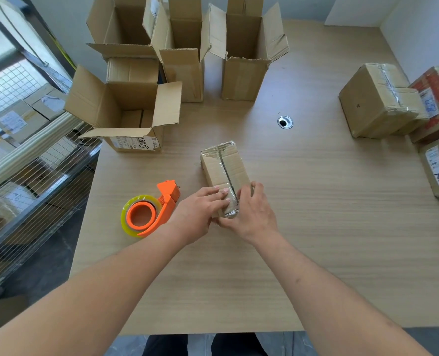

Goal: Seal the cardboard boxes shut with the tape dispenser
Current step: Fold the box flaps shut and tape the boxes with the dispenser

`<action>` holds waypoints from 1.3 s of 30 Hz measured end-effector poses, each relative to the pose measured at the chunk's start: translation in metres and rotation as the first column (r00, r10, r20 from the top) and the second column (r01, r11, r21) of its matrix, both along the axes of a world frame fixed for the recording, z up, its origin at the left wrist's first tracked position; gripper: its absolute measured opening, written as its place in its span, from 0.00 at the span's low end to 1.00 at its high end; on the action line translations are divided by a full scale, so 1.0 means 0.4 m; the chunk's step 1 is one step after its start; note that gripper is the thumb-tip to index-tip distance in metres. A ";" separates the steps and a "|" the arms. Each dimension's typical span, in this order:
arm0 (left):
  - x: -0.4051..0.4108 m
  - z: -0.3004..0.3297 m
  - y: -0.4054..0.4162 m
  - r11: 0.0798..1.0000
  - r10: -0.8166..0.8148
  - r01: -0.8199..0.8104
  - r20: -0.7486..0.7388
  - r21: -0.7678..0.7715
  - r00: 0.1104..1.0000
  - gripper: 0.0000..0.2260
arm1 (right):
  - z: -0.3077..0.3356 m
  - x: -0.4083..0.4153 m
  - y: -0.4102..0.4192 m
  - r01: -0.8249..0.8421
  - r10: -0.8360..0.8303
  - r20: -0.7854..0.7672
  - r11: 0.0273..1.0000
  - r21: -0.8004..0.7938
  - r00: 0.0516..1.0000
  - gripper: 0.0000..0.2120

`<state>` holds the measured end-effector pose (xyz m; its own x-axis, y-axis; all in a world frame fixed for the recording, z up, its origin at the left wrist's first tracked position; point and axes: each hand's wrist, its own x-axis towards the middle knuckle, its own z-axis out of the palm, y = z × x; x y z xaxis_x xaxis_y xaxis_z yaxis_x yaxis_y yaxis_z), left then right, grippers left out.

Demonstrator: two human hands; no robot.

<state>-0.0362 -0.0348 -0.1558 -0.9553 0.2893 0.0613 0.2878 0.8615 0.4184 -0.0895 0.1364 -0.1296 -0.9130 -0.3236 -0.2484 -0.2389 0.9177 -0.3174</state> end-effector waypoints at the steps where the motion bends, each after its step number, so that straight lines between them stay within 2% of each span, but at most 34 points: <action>1: 0.000 0.004 -0.001 1.000 -0.016 0.016 0.009 -0.023 1.000 0.31 | -0.002 -0.005 -0.011 0.025 -0.025 0.014 1.000 0.002 1.000 0.42; 3: 0.007 0.015 -0.004 0.998 -0.022 0.024 0.032 -0.059 0.999 0.32 | -0.008 -0.012 -0.029 0.056 -0.057 0.034 0.998 0.024 0.998 0.39; 6: 0.024 0.038 -0.005 0.996 0.064 -0.061 0.047 -0.072 0.997 0.35 | -0.007 -0.003 -0.042 0.076 -0.077 0.043 0.997 0.027 0.996 0.43; 10: 0.030 0.087 -0.012 0.981 0.159 -0.148 0.073 -0.128 0.985 0.33 | 0.034 0.000 -0.040 0.031 -0.034 0.051 0.998 0.056 0.998 0.46; 14: 0.032 0.165 -0.034 0.954 0.253 -0.230 0.109 -0.191 0.961 0.31 | 0.119 0.010 -0.038 0.048 -0.053 0.074 0.996 0.070 0.996 0.42; 17: 0.032 0.229 -0.054 0.944 0.272 -0.246 0.098 -0.219 0.957 0.32 | 0.187 0.032 -0.043 0.087 -0.089 0.034 0.995 0.042 0.995 0.39; 20: 0.041 0.295 -0.071 0.946 0.241 -0.209 0.107 -0.246 0.965 0.31 | 0.259 0.071 -0.043 0.153 -0.153 -0.017 0.988 0.011 0.988 0.40; 28: 0.062 0.467 -0.032 0.965 0.072 -0.064 0.020 -0.256 0.997 0.28 | 0.444 0.211 0.032 0.371 -0.376 -0.126 0.927 -0.064 0.918 0.41; 39: 0.059 0.643 0.251 0.953 -0.094 0.065 -0.084 -0.295 0.992 0.25 | 0.607 0.275 0.322 0.519 -0.537 -0.169 0.843 -0.140 0.827 0.40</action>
<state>-0.0125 0.0655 0.1013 -0.9221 0.3832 0.0528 0.3868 0.9143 0.1197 0.0205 0.2654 0.1132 -0.9768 0.2100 -0.0432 0.2096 0.8933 -0.3977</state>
